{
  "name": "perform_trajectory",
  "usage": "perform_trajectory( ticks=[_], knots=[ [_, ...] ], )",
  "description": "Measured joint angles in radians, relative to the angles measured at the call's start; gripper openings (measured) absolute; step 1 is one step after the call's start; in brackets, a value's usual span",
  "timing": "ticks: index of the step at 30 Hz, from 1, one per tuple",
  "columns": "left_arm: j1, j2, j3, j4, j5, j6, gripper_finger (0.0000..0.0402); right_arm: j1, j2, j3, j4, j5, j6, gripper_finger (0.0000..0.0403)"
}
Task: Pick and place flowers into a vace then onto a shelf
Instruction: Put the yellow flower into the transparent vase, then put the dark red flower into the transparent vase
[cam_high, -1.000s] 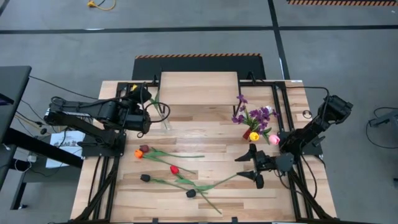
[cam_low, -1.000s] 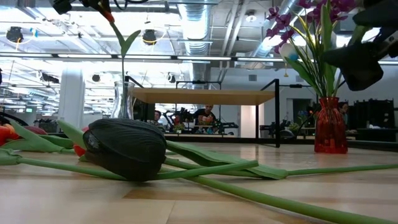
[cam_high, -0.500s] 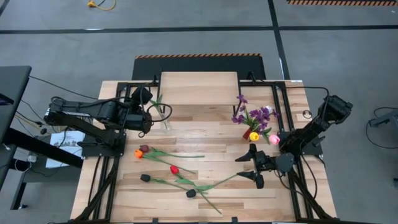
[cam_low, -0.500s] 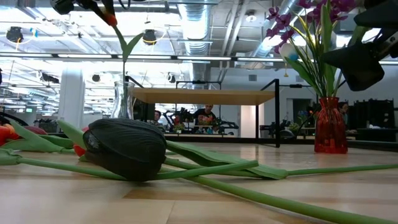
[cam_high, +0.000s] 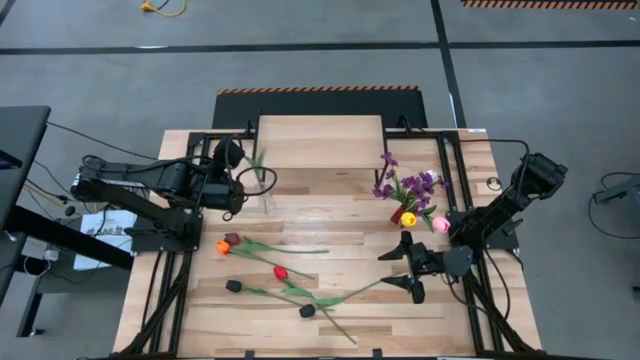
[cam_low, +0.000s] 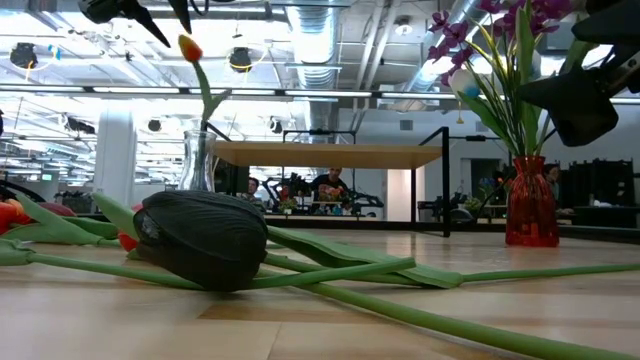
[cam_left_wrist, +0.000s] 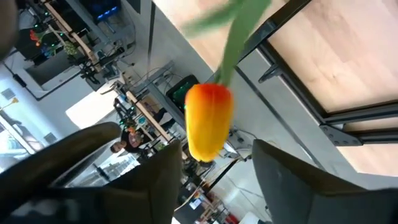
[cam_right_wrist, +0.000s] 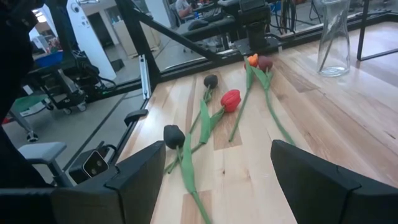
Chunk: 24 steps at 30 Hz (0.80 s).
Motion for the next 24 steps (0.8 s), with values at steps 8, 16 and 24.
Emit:
perform_trajectory(
  ticks=[8,16,24],
  knots=[
    [0.000,0.000,0.000,0.000,-0.051,-0.014,0.0235,0.000,0.000,0.000,-0.003,-0.009,0.000,0.0286],
    [-0.013,0.000,0.000,-0.010,-0.093,-0.169,0.0242,0.000,0.000,0.000,-0.010,-0.013,0.018,0.0286],
    [-0.108,0.000,0.000,0.000,0.013,-0.312,0.0242,0.000,0.000,0.000,-0.030,-0.014,0.018,0.0286]
  ],
)
